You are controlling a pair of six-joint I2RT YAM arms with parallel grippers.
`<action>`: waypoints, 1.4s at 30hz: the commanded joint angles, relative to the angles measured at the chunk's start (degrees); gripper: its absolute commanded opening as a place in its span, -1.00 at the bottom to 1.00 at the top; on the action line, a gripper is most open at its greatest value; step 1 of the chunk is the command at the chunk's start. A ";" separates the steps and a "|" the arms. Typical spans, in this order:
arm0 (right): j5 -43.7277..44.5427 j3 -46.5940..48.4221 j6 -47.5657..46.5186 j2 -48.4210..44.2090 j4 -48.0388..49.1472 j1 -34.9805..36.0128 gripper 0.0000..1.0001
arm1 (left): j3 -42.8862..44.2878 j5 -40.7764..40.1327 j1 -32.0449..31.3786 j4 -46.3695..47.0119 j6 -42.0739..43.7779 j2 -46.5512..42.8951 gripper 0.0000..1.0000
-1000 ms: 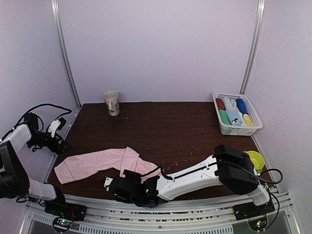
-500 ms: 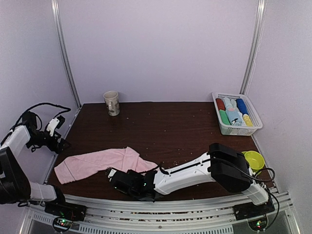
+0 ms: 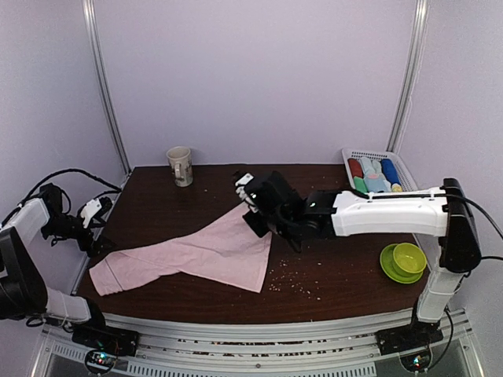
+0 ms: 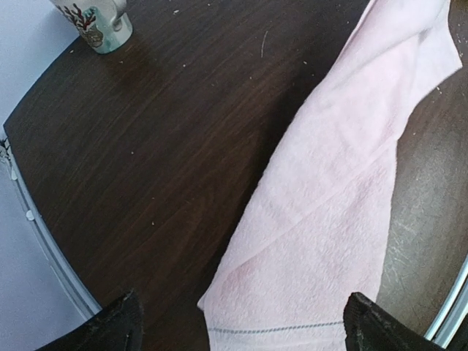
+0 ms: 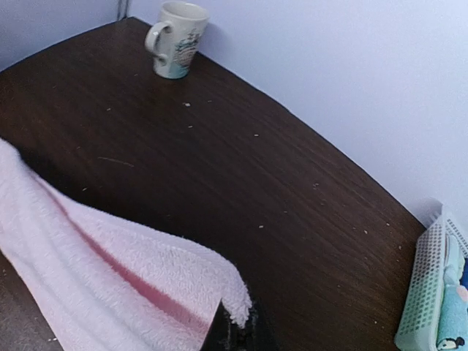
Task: Roll the towels
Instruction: Pick up the towel from the center of the board.
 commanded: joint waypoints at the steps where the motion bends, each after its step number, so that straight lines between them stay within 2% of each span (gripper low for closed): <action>1: 1.79 -5.55 3.98 -5.45 0.04 -4.24 -1.00 | 2.30 -1.62 -1.85 -0.62 5.40 4.16 0.96; 6: 3.32 -9.85 6.94 -9.36 1.24 -8.67 -1.00 | 1.00 -6.84 -6.32 4.81 3.59 8.78 0.87; 9: 3.16 -12.17 8.23 -10.28 2.27 -10.69 -1.00 | 1.24 -7.20 -8.91 6.71 2.70 11.61 0.81; 13: 2.38 -13.79 9.09 -9.92 2.96 -12.02 -1.00 | 1.72 -9.07 -15.11 10.24 -0.68 14.45 0.67; 17: 2.22 -14.59 9.11 -9.98 4.08 -12.36 -1.00 | 0.78 -11.61 -20.95 15.61 -6.07 15.62 0.70; 23: 2.54 -15.49 9.03 -10.81 4.65 -12.53 -1.00 | 2.83 -12.38 -21.52 12.54 -8.71 22.05 0.69; 27: 2.55 -15.81 8.99 -11.54 5.07 -12.66 -1.00 | 2.16 -10.05 -21.55 10.53 -7.45 24.74 0.72; 31: 2.47 -15.99 9.02 -12.11 5.09 -12.65 -1.00 | 3.41 -7.57 -21.67 8.61 -7.71 28.22 0.67; 34: 2.32 -16.47 9.10 -12.47 5.38 -12.66 -1.00 | 3.89 -7.75 -22.27 8.54 -8.30 30.25 0.54; 37: 2.23 -16.72 9.11 -12.20 5.62 -12.61 -1.00 | 3.53 -7.80 -23.44 8.39 -8.32 31.60 0.27; 41: 2.12 -16.33 8.87 -11.78 5.54 -12.64 -1.00 | 3.17 -7.58 -24.41 7.90 -8.32 32.49 -0.34; 42: 2.25 -16.28 8.80 -11.76 5.49 -12.65 -1.00 | 3.44 -7.26 -24.37 7.35 -8.17 32.64 -0.57</action>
